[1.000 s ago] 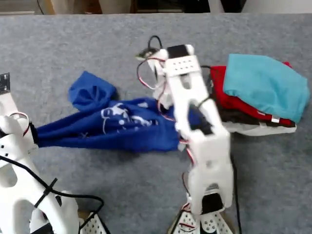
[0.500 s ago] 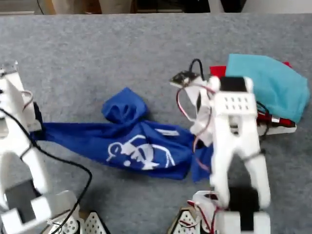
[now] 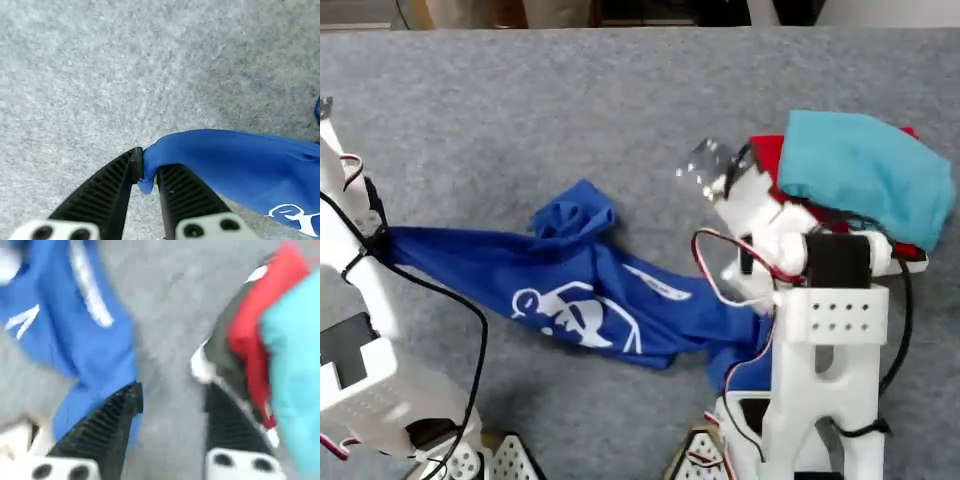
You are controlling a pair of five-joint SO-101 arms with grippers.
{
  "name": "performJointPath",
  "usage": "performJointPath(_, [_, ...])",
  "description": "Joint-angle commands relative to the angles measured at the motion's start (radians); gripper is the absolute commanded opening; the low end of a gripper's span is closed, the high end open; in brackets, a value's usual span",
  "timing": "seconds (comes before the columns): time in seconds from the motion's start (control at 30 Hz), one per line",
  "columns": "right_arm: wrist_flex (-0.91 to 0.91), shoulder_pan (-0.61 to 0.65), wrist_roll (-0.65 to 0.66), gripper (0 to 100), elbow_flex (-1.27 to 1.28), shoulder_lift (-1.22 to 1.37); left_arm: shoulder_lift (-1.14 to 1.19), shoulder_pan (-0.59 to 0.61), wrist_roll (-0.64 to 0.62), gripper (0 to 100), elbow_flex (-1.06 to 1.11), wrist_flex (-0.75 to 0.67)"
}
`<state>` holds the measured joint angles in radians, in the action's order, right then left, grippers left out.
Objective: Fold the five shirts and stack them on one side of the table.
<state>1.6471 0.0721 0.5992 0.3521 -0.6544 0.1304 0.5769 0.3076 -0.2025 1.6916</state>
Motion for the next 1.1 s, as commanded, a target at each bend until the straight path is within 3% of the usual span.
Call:
performJointPath(0.0, [-0.114, 0.139, -0.1, 2.3, -0.047, 0.122, -0.015, 0.015, -0.006, 2, 0.011, 0.006])
performJointPath(0.17, [-0.295, 0.348, -0.183, 2.3, -0.062, 0.461, -0.015, 0.029, -0.006, 2, 0.087, -0.002])
performJointPath(0.37, [-0.338, 0.398, -0.216, 2.3, -0.335, 0.878, -0.016, 0.091, -0.006, 2, 0.181, -0.043])
performJointPath(0.6, [-0.201, 0.469, -0.216, 2.3, -0.926, 1.293, -0.053, 0.114, -0.006, 2, 0.331, -0.129])
performJointPath(0.8, [-0.118, 0.615, -0.224, 2.3, -1.478, 1.643, -0.255, 0.124, 0.052, 2, 0.638, -0.281])
performJointPath(0.93, [-0.112, 0.682, -0.301, 2.3, -1.808, 1.837, -0.43, 0.155, 0.066, 2, 0.844, -0.371])
performJointPath(1.07, [-0.12, 0.682, -0.365, 2.3, -2.034, 1.911, -0.496, 0.215, 0.066, 2, 0.893, -0.408])
